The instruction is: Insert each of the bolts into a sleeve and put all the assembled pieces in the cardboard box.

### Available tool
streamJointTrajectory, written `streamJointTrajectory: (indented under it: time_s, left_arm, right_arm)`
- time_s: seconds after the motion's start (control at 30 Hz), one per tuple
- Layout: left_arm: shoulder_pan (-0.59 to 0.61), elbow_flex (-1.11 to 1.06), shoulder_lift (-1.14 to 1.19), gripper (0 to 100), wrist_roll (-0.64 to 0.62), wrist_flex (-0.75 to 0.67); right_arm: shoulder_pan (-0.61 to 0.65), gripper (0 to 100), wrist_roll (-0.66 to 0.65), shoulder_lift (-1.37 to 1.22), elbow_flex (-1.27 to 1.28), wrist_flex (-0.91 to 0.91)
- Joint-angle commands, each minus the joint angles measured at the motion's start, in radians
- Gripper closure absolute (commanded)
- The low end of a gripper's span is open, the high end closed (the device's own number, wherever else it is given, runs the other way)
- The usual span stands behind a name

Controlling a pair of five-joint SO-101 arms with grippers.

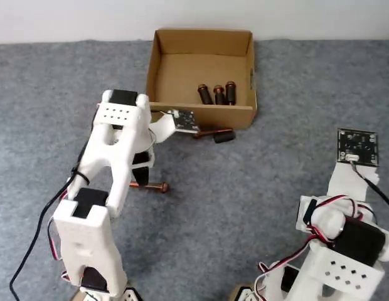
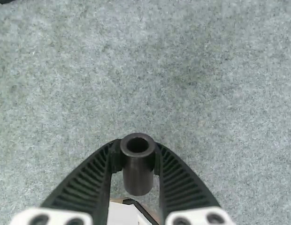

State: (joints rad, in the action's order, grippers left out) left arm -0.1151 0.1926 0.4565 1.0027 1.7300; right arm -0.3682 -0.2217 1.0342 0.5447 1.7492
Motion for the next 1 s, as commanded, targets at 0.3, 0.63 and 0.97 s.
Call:
streamJointTrajectory:
  time_s: [0.3, 0.63, 0.97]
  left_arm:
    - [-0.072, 0.045, 0.123, 82, 0.009, -0.115]
    - [-0.094, 0.045, 0.206, 86, 0.008, -0.163]
    - [-0.118, 0.047, 0.219, 99, -0.021, -0.064]
  right_arm:
    - [-0.012, 99.0, 0.002, 0.01, -0.008, 0.027]
    - [-0.008, 99.0, 0.002, 0.01, -0.008, 0.018]
    - [-0.008, 99.0, 0.002, 0.01, -0.009, 0.019]
